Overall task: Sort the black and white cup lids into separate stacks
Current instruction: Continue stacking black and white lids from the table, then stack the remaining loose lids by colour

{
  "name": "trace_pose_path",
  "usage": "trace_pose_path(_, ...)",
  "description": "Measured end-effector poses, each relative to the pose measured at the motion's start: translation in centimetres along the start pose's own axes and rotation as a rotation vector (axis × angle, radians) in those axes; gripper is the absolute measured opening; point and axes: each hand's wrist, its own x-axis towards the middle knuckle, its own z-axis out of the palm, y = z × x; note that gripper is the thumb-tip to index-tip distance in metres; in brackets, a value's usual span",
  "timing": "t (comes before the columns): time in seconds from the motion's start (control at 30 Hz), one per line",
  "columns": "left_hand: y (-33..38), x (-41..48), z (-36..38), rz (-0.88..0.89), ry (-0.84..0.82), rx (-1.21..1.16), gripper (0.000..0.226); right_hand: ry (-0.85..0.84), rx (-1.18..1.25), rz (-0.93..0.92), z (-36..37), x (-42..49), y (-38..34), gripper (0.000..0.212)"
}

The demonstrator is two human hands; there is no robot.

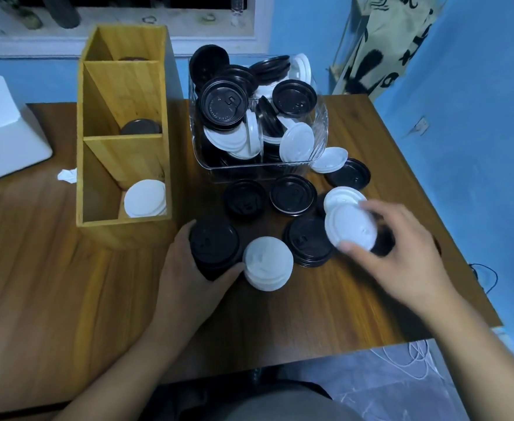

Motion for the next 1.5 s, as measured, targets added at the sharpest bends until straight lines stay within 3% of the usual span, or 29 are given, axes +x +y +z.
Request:
trace_pose_path(0.13,-0.2,0.1,0.2,0.000,0.013,-0.029,0.109,-0.170,-0.039,0.028,1.3,-5.8,0.3,0.067)
trace_pose_path(0.3,0.3,0.1,0.2,0.005,0.030,-0.026,0.110,-0.176,-0.494,0.089,2.7,-7.3,0.5,0.098)
trace_pose_path(0.37,0.4,0.1,0.2,0.000,0.029,-0.022,0.111,-0.174,-0.572,0.079,2.1,-6.8,0.1,0.104)
trace_pose_path(0.43,0.4,0.0,0.2,-0.009,0.031,-0.026,0.114,-0.245,-0.455,0.026,0.7,-6.5,0.7,0.096)
trace_pose_path(0.53,0.3,-0.1,0.3,-0.006,0.041,-0.024,0.112,-0.512,-0.120,-0.108,-1.1,-5.9,2.3,0.091)
trace_pose_path(0.6,0.3,-0.1,0.4,0.004,0.045,-0.004,0.111,-0.613,-0.088,-0.201,-1.2,-5.7,3.2,0.090)
trace_pose_path(0.7,0.3,-0.2,0.5,0.012,0.055,0.005,0.112,-0.518,-0.274,-0.248,-0.4,-5.9,2.9,0.079)
trace_pose_path(0.8,0.1,-0.2,0.6,0.024,0.057,0.003,0.112,-0.375,-0.561,-0.162,0.1,-6.1,1.9,0.101)
trace_pose_path(0.87,0.0,-0.3,0.5,0.025,0.065,0.007,0.111,-0.408,-0.481,-0.167,-0.3,-6.3,2.2,0.102)
trace_pose_path(1.0,-0.1,-0.2,0.6,0.027,0.074,0.006,0.110,-0.604,-0.146,-0.295,-1.0,-5.8,3.5,0.086)
trace_pose_path(1.07,0.0,-0.2,0.6,0.024,0.074,-0.001,0.110,-0.644,-0.123,-0.337,-0.7,-5.4,3.8,0.082)
trace_pose_path(1.23,-0.1,-0.3,0.7,0.020,0.081,0.000,0.112,-0.545,-0.308,-0.329,0.6,-5.2,2.3,0.077)
trace_pose_path(1.5,0.0,-0.3,0.7,0.027,0.091,0.009,0.111,-0.363,0.036,-0.204,1.2,-3.1,-2.1,0.064)
